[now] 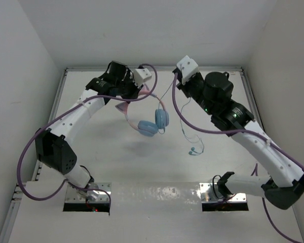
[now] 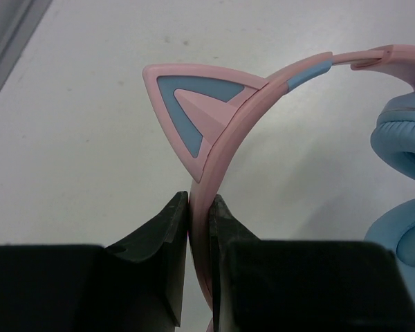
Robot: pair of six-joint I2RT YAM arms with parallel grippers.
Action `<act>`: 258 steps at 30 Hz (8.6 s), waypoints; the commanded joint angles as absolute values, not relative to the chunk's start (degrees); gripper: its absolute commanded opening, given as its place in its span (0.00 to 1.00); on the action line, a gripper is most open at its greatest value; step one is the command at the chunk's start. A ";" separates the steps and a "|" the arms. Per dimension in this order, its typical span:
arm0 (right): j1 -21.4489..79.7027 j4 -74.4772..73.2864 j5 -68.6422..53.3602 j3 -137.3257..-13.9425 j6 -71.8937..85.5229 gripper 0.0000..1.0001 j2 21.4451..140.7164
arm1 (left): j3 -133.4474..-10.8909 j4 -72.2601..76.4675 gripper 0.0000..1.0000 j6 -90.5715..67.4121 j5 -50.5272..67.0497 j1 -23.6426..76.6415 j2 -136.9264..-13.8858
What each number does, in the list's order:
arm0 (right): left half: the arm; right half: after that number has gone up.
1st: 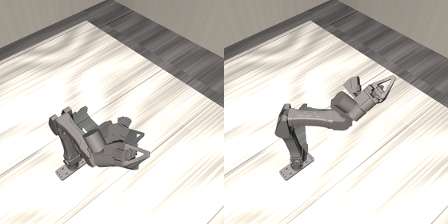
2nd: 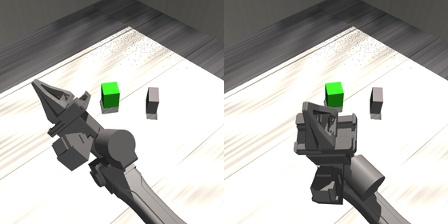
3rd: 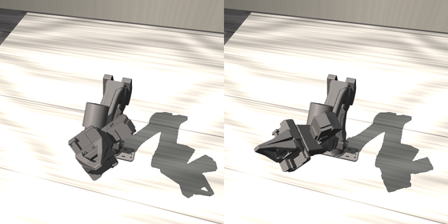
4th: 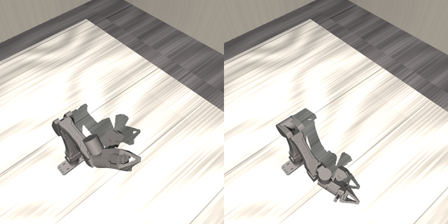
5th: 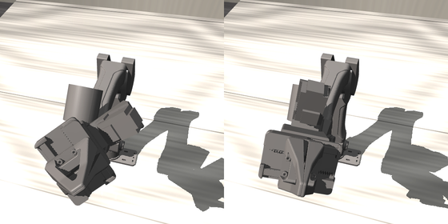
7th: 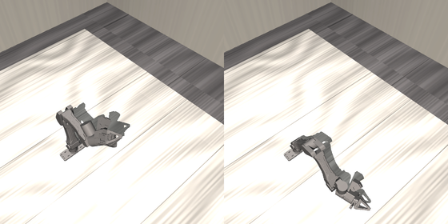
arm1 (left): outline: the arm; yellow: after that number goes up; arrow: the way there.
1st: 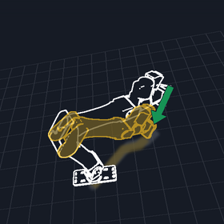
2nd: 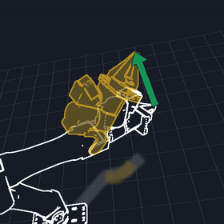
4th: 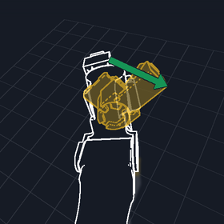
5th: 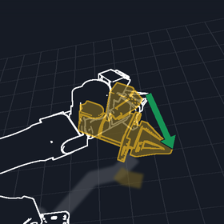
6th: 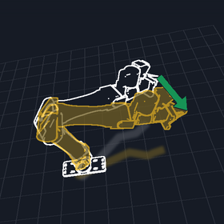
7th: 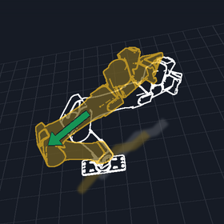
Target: Wrap the headphones
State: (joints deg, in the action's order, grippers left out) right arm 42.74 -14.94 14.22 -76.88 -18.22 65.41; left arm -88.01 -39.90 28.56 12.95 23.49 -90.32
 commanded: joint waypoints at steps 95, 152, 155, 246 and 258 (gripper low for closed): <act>48.77 8.64 -14.24 -58.52 17.67 0.00 101.07 | -135.62 -37.88 0.00 -17.31 2.12 21.88 -108.54; 50.89 -18.81 -10.19 -59.85 9.31 0.00 72.86 | -127.18 -24.79 0.00 -3.87 -15.90 21.97 -113.73; 51.06 -18.46 -11.34 -59.68 10.63 0.00 73.65 | -128.40 -24.52 0.00 -3.78 -16.44 21.88 -114.34; 11.69 36.56 -23.13 -52.38 30.59 0.45 97.73 | -146.16 -47.02 0.00 9.23 27.86 29.71 -112.15; 16.52 43.57 -15.21 -52.30 32.25 0.14 106.08 | -147.13 -41.67 0.00 0.53 31.99 28.57 -112.15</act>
